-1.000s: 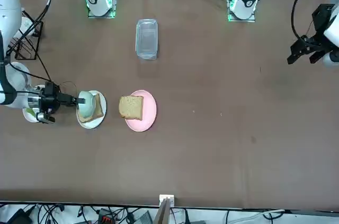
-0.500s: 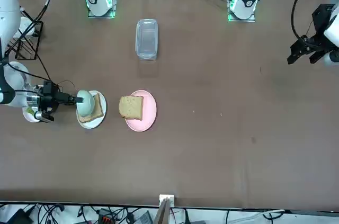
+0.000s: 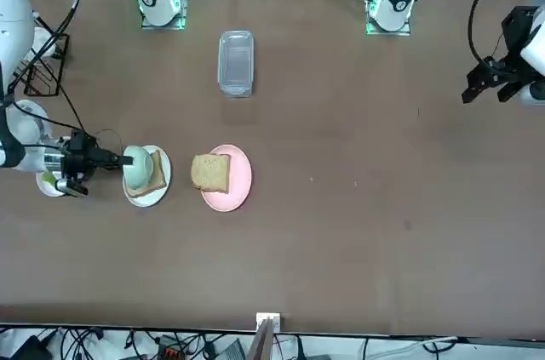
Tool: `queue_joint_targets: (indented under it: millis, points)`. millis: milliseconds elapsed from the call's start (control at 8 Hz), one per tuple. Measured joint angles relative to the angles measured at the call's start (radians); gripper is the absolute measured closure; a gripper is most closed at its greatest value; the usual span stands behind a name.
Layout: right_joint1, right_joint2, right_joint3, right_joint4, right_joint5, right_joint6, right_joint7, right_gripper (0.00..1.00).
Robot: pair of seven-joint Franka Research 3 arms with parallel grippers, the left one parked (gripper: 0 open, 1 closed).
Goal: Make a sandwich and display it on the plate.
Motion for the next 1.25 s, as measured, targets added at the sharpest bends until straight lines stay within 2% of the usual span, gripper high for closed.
queue_joint_targets:
  millis: [1250]
  points:
    - [-0.044, 0.023, 0.000, 0.002, 0.001, -0.035, -0.046, 0.97]
